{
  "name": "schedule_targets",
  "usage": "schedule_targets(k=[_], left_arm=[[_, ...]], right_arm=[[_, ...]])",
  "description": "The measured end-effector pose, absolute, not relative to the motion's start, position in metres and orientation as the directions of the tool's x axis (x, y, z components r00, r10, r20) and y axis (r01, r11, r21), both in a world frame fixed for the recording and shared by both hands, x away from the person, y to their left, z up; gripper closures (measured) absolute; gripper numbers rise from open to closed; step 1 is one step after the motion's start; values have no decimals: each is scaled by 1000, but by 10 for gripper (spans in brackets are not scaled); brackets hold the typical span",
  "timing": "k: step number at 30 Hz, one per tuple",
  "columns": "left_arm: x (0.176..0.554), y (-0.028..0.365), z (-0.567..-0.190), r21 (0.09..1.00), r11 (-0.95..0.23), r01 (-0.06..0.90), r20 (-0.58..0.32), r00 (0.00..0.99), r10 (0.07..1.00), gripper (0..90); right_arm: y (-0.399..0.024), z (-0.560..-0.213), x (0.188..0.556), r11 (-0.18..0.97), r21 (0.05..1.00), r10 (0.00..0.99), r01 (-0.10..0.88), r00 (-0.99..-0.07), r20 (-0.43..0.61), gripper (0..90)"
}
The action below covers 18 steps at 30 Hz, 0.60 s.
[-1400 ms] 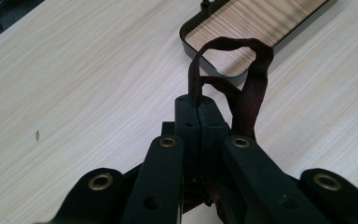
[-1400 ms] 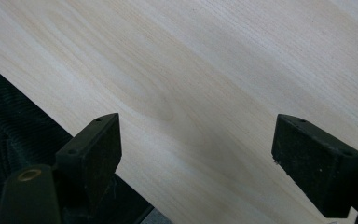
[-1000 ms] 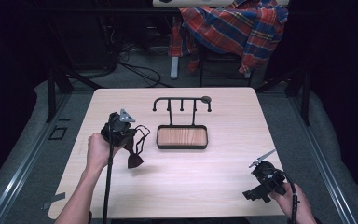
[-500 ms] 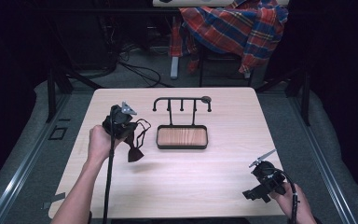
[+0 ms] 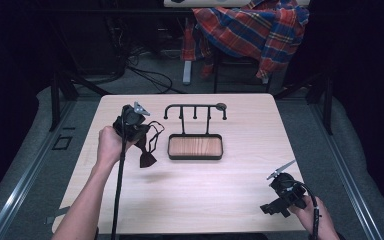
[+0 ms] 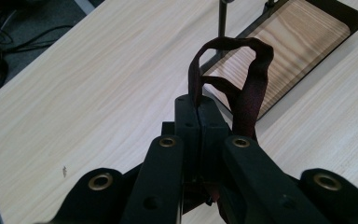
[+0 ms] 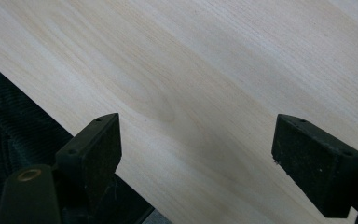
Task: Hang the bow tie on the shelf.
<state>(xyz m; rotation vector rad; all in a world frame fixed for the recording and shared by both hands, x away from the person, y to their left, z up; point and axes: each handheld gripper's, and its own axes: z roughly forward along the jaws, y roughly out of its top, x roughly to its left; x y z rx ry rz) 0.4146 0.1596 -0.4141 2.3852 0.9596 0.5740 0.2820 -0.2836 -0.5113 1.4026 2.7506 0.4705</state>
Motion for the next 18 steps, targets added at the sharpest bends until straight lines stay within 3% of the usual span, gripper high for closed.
schedule_targets(k=[18], left_arm=[[419,147,-393,612,-631,477,200,678,707,891]], right_arm=[[-284,-511,282,552,274,793,788,-597,120,155]])
